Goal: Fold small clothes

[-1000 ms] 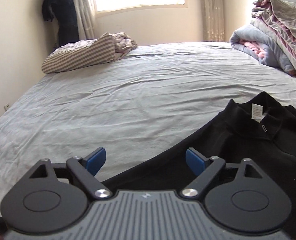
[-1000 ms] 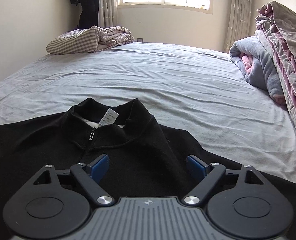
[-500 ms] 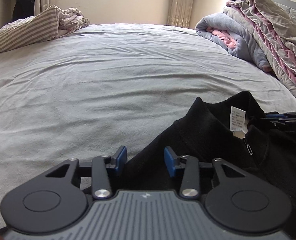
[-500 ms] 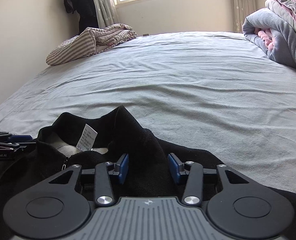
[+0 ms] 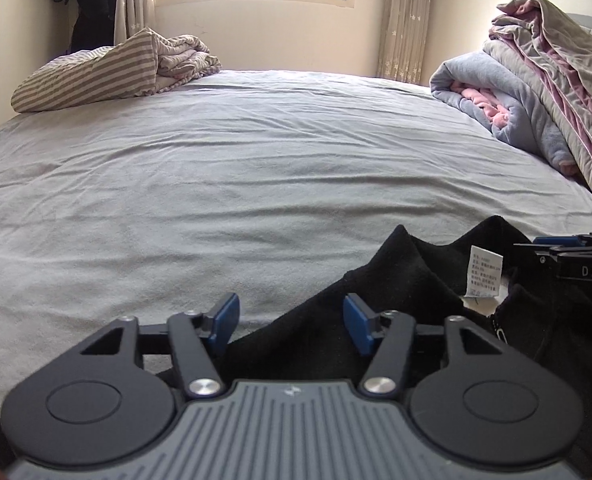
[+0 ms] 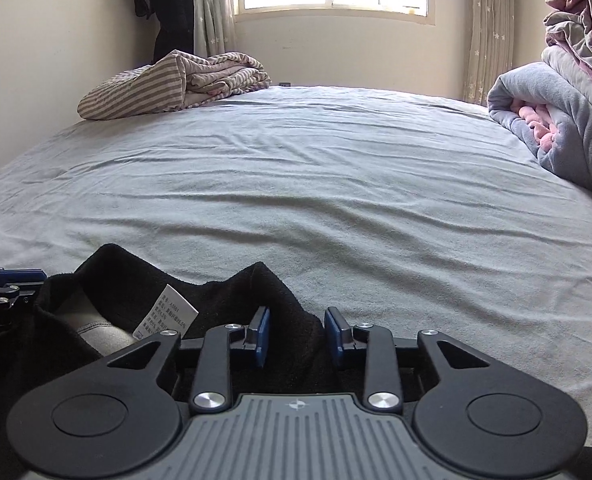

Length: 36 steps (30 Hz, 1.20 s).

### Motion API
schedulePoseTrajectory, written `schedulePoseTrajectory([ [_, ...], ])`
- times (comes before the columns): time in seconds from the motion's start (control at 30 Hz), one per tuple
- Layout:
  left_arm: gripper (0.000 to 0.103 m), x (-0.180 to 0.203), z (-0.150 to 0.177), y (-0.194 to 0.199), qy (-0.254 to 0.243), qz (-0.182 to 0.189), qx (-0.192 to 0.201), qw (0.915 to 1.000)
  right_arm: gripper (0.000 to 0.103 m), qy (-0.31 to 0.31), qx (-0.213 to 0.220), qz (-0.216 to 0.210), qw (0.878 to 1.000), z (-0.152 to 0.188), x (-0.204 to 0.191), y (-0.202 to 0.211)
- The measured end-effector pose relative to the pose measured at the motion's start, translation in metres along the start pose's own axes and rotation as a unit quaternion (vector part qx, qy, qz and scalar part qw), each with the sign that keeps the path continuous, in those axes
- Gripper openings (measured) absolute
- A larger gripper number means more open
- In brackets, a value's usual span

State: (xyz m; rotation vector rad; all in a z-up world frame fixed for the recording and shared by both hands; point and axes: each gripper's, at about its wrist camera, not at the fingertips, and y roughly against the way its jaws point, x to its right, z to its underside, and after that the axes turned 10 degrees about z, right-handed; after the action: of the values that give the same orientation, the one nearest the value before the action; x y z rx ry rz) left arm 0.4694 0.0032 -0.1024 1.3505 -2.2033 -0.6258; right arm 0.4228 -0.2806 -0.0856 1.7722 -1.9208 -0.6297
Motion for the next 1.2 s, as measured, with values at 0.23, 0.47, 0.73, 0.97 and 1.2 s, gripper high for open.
schedulePoseTrajectory([
  [0.23,0.096,0.014,0.001,0.072,0.024,-0.021,0.015,0.9994,0.085,-0.059,0.004,0.005,0.998,0.004,0.065,0.076],
  [0.47,0.102,0.041,0.016,0.150,0.025,-0.052,0.023,0.9981,0.095,-0.089,0.000,0.072,0.993,0.035,0.140,0.158],
  [0.73,0.102,0.063,0.049,0.224,0.057,-0.067,0.034,0.9956,0.096,-0.156,-0.030,0.160,0.974,0.081,0.216,0.209],
  [0.97,0.102,0.057,0.082,0.250,0.136,-0.065,0.039,0.9878,0.096,-0.243,-0.049,0.233,0.940,0.124,0.278,0.223],
  [1.2,0.102,0.048,0.102,0.229,0.169,-0.061,0.011,0.9837,0.096,-0.307,-0.079,0.308,0.897,0.164,0.319,0.203],
])
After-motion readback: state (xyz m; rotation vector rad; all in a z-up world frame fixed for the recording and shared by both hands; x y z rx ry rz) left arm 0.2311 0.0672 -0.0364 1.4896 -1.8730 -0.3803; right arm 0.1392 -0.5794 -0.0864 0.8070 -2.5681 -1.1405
